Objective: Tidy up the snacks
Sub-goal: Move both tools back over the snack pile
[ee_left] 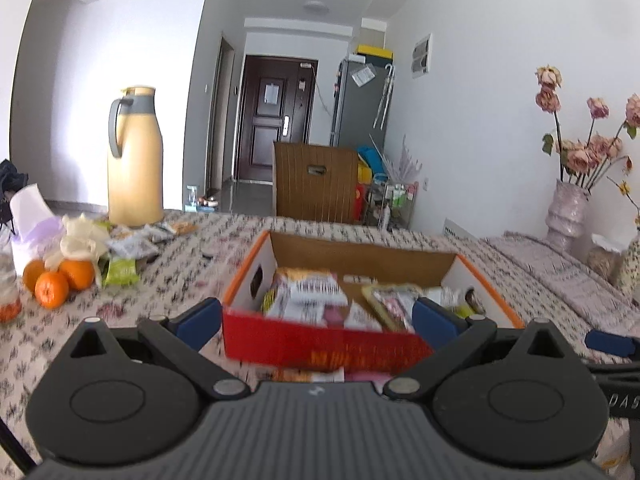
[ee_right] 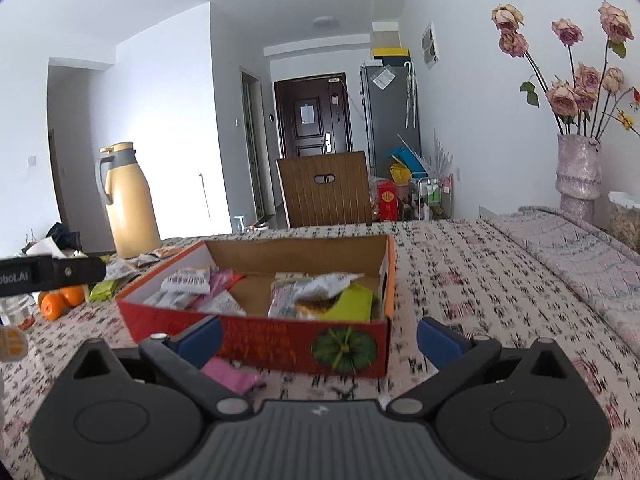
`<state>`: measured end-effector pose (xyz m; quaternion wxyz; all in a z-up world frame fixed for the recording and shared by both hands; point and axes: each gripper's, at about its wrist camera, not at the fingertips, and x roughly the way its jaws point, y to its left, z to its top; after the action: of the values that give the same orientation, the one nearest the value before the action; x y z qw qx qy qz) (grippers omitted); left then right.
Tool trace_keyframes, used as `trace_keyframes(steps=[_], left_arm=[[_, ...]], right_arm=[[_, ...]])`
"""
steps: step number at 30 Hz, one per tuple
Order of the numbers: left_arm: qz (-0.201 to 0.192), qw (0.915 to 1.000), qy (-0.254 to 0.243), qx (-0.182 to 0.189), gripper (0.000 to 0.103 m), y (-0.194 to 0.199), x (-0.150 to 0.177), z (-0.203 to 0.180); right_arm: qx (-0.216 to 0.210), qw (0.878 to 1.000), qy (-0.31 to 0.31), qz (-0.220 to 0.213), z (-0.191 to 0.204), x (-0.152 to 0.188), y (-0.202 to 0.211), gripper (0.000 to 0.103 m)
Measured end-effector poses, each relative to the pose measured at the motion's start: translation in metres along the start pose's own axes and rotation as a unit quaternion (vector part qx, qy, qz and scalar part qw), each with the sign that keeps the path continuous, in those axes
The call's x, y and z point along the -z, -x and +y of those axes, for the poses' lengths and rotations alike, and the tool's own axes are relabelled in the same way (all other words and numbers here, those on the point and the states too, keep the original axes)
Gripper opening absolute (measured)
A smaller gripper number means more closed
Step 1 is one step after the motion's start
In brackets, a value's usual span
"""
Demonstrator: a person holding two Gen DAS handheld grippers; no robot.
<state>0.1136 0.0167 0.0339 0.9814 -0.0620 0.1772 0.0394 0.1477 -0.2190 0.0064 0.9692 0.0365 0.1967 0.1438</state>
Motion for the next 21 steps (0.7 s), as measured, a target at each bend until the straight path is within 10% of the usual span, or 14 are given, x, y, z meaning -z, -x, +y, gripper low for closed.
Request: trace_keyframes(steps=[21], left_arm=[[0.095, 0.9949, -0.021, 0.026, 0.103, 0.03, 0.089, 0.0]], right_arm=[[0.022, 0.996, -0.023, 0.082, -0.012, 0.078, 0.03, 0.103]])
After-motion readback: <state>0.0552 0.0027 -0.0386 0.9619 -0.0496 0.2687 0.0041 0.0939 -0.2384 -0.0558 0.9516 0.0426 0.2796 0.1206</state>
